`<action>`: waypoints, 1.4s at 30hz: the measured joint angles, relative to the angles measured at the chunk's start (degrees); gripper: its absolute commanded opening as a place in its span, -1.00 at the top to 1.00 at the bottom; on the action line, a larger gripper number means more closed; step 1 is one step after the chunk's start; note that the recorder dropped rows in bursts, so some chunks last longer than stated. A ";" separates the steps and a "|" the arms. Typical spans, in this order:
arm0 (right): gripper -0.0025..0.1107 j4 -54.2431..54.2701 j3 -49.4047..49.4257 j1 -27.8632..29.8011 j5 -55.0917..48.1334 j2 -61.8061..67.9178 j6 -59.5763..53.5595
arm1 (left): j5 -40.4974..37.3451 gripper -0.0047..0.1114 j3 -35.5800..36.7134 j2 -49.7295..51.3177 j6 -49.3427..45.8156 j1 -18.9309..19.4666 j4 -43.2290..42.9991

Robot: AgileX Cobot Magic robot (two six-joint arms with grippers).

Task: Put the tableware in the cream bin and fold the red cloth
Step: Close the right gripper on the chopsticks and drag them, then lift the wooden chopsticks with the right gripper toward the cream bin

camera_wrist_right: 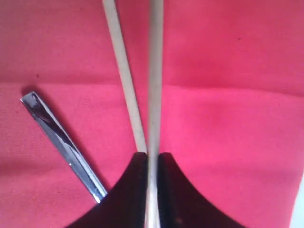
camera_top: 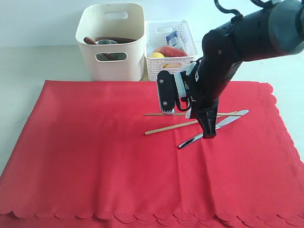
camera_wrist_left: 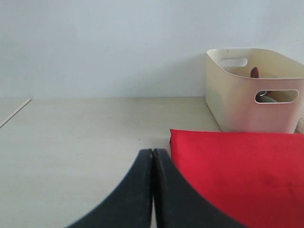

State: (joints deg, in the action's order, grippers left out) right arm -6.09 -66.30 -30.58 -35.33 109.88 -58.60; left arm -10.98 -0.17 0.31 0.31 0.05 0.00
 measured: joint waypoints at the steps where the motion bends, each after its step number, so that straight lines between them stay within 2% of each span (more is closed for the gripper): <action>1: 0.96 -0.23 0.00 0.00 0.00 1.06 -0.06 | 0.00 0.88 0.00 0.00 0.00 0.00 0.00; 5: 0.94 -2.18 0.00 0.00 0.53 3.13 -0.21 | 0.00 0.88 0.00 0.00 0.00 0.00 0.00; 7: 0.80 -2.64 0.00 0.00 1.35 3.87 -0.21 | 0.00 0.88 0.00 0.00 0.00 0.00 0.00; 10: 0.48 -2.78 0.00 0.00 2.05 4.88 -0.21 | 0.00 0.88 0.00 0.00 0.00 0.00 0.00; 12: 0.38 -2.99 0.00 0.00 2.18 5.15 -0.21 | 0.00 0.88 0.00 0.00 0.00 0.00 0.00; 25: 0.40 -3.70 0.00 0.00 2.25 6.30 -1.43 | 0.00 0.88 0.00 0.00 0.00 0.00 0.00; 28: 0.51 -3.84 -0.21 0.00 2.15 6.41 -1.43 | 0.00 0.88 0.00 0.00 0.00 0.00 0.00; 34: 0.96 -4.39 -0.26 -0.08 1.07 6.41 -1.54 | 0.00 0.88 0.00 0.00 0.00 0.00 0.00; 42: 0.96 -6.13 -0.26 -0.23 0.84 6.41 -1.54 | 0.00 0.88 0.00 0.00 0.00 0.00 0.00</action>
State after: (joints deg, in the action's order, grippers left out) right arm -12.22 -66.56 -30.81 -34.48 116.29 -60.14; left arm -10.98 -0.17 0.31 0.31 0.05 0.00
